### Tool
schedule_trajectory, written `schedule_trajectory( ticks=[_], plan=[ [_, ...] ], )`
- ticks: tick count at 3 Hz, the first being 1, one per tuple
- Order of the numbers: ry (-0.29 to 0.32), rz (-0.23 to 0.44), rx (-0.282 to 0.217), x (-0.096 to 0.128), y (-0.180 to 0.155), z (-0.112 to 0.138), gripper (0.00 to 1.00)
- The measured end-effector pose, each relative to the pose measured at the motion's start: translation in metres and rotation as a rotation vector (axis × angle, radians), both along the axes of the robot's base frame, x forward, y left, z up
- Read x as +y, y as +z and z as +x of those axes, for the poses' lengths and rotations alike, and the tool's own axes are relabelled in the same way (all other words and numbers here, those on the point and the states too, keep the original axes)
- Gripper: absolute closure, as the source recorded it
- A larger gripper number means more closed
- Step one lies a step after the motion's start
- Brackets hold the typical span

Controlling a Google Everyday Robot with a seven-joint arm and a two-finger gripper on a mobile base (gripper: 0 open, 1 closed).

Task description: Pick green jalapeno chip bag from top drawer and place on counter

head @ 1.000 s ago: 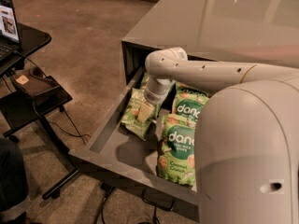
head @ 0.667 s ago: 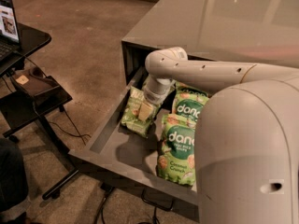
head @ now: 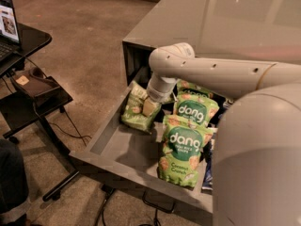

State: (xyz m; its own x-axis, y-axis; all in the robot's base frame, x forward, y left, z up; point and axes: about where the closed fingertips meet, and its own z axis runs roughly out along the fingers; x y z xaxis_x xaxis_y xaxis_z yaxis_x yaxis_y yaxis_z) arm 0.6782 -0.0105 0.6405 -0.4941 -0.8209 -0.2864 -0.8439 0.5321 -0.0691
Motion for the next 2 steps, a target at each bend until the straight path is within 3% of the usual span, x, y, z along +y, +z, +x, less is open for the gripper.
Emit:
schedule_trajectory(
  ticks=[1, 2],
  plan=[
    [0.006, 0.027, -0.100, -0.004, 0.035, -0.007, 1.00],
    [0.020, 0.056, -0.160, -0.005, 0.059, -0.012, 1.00]
  ],
)
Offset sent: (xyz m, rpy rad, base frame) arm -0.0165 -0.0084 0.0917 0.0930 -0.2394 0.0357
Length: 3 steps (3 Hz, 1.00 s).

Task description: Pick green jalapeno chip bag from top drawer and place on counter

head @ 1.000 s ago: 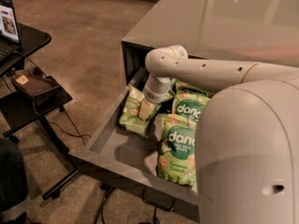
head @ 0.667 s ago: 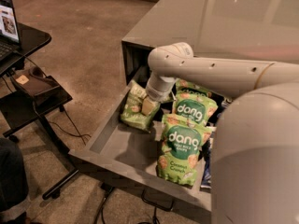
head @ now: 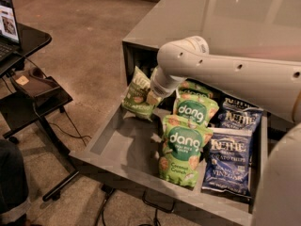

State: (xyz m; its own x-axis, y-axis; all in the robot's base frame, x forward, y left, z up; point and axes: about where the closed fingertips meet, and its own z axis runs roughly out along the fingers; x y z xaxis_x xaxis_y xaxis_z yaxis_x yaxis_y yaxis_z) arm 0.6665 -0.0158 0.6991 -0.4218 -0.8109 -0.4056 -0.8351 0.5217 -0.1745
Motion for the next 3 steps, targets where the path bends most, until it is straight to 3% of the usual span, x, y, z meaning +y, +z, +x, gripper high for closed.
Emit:
schedule_trajectory(
  ticks=[1, 2, 3],
  plan=[
    [0.000, 0.002, -0.005, -0.0002, 0.0021, 0.0001, 1.00],
    [0.000, 0.002, -0.005, -0.0002, 0.0020, 0.0001, 0.83],
    [0.000, 0.002, -0.005, -0.0001, 0.0020, 0.0000, 0.58]
  ],
)
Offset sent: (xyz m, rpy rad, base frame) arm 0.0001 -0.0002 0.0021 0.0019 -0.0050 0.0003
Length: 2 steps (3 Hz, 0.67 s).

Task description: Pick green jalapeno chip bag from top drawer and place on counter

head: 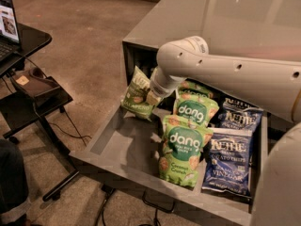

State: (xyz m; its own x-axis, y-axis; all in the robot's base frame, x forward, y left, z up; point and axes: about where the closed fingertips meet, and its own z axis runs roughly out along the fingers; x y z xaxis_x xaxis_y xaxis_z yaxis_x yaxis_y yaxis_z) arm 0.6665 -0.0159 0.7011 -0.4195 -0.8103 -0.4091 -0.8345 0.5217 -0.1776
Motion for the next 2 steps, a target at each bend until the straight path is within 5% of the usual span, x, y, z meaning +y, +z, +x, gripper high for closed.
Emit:
schedule_trajectory(
  ticks=[2],
  plan=[
    [0.000, 0.000, 0.000, 0.0000, 0.0000, 0.0000, 0.12]
  ],
)
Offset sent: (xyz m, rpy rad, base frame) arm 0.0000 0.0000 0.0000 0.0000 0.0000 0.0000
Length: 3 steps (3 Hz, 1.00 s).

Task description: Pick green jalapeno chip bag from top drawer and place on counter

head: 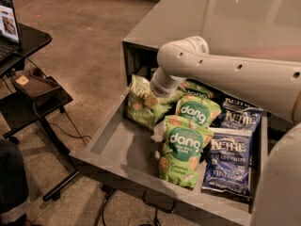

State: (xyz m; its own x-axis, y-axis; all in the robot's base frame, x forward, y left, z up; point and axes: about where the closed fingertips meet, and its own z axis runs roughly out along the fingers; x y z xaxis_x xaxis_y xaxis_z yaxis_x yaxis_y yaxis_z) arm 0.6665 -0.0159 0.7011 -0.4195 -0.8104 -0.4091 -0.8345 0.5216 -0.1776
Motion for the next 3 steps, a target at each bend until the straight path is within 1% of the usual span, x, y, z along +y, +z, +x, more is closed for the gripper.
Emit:
schedule_trajectory(
  ticks=[1, 2, 3],
  plan=[
    [0.000, 0.000, 0.000, 0.0000, 0.0000, 0.0000, 0.19],
    [0.001, 0.000, 0.001, 0.0001, -0.0001, -0.0001, 0.44],
    [0.001, 0.000, 0.001, 0.0001, -0.0001, -0.0001, 0.65]
  ],
)
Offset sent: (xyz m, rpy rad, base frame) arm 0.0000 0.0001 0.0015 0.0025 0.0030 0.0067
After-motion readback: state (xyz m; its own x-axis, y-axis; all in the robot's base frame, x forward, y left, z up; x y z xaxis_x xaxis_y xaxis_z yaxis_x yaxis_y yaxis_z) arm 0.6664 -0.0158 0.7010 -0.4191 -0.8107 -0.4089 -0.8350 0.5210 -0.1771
